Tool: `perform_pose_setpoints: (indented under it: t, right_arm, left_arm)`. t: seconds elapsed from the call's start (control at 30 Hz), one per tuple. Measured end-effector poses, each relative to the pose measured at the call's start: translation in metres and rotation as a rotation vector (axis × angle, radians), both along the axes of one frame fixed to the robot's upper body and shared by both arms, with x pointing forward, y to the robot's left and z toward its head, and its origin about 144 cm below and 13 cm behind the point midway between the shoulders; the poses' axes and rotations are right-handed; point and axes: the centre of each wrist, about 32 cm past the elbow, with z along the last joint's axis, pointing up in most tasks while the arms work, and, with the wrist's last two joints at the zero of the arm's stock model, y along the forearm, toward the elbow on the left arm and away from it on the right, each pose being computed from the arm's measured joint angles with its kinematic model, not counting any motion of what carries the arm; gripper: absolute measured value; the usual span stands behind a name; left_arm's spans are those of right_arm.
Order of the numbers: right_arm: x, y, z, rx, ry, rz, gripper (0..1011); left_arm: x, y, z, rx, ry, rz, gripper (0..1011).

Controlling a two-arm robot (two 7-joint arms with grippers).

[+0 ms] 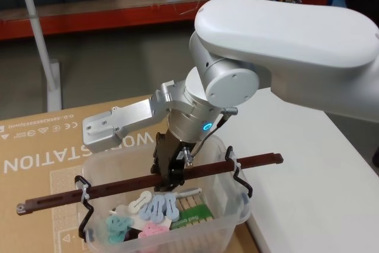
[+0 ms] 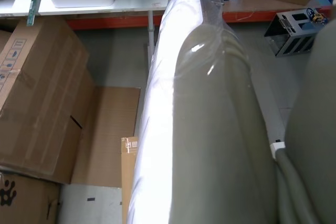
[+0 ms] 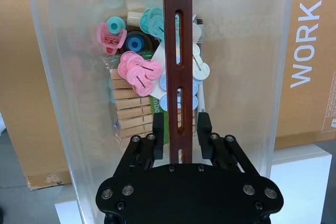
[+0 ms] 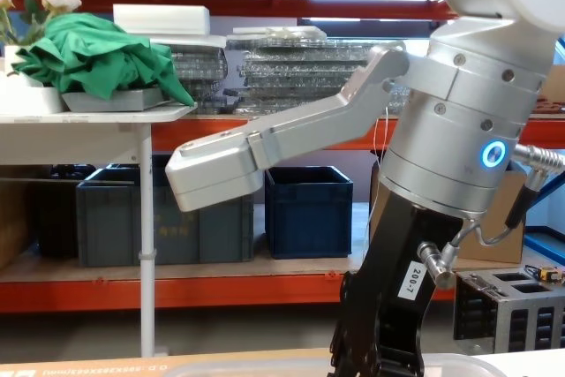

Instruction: Use one hand to grasp the basket and place it at the designated location.

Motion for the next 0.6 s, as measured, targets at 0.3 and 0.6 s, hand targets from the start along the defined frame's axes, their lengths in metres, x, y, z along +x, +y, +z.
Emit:
perform_pose_setpoints:
  t: [0.3,0.6]
  right_arm:
    - [0.0007,-0.0001,-0.0003,0.003,0.003,-0.001,235]
    - [0.0016,0.0004,-0.0003,0.005,0.004,-0.002,237]
  left_arm:
    - [0.0000,0.0000,0.0000,0.000,0.000,0.000,0]
    - [0.0000,0.0000,0.0000,0.000,0.000,0.000,0]
